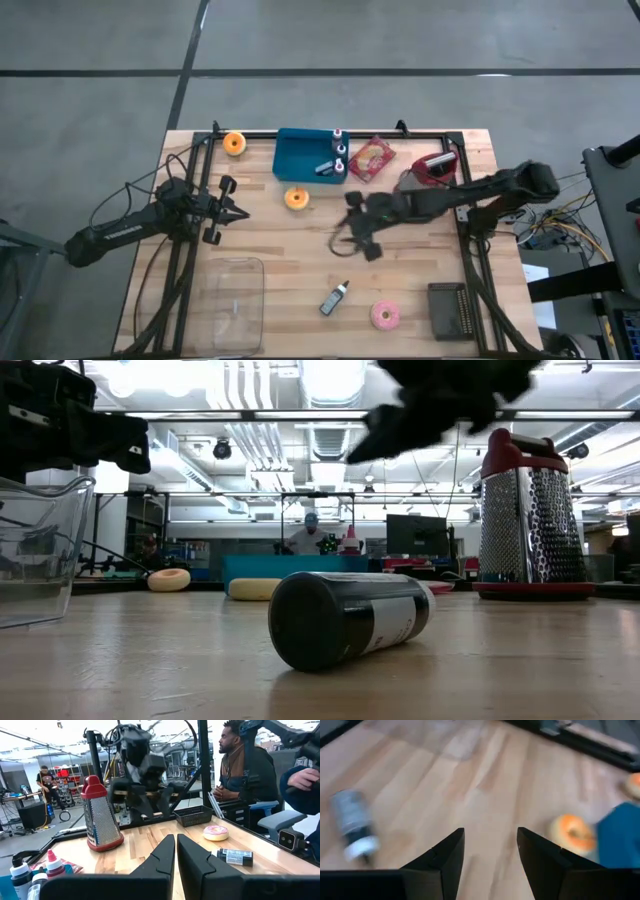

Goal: Pick & Place Food Item
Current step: Put the black food coloring into the blue bin

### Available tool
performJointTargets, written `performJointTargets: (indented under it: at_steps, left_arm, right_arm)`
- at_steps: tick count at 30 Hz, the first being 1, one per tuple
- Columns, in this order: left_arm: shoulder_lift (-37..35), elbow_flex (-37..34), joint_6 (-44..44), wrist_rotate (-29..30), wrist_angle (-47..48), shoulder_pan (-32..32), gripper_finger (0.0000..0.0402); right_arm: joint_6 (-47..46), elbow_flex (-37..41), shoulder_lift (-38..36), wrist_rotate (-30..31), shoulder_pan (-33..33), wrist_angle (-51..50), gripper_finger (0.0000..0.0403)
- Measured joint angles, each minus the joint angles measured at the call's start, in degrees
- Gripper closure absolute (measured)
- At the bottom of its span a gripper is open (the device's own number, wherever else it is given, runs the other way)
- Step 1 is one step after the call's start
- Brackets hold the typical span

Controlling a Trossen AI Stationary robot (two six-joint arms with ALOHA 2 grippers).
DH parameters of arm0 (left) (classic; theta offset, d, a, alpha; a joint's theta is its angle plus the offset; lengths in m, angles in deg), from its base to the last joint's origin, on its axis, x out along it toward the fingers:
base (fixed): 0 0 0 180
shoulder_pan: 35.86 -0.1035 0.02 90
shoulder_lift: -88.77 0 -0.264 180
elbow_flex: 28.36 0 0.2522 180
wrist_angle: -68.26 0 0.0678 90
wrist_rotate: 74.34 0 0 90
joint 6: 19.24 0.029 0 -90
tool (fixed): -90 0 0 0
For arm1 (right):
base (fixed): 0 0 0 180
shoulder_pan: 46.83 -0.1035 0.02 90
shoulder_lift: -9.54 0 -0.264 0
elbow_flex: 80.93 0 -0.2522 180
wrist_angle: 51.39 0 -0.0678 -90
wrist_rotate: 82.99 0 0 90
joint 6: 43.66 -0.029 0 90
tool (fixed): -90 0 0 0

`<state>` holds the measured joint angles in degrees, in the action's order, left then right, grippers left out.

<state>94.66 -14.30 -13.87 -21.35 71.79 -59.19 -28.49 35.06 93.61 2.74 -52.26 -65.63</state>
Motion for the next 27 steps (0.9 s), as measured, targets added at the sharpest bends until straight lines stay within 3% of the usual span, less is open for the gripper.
performJointTargets:
  at_steps: [6,13,21,27]
  left_arm:
    - [-0.04,0.0,0.0,0.0,-0.01,0.0,0.0376]
    - [-0.04,0.0,0.01,0.0,-0.01,0.0,0.0376]
    - [0.18,0.0,0.0,-0.01,-0.09,0.02,0.0376]
    - [0.48,0.0,0.0,-0.03,0.13,0.02,0.0376]
  right_arm:
    - [2.01,10.14,-6.37,-5.13,-4.07,5.13,0.0216]
    - [6.76,18.1,-5.63,-8.42,-6.32,20.83,0.0216]
    - [6.94,20.34,4.9,-15.26,-6.36,35.38,0.0216]
    - [7.07,16.63,14.61,-17.21,-6.34,36.45,0.0216]
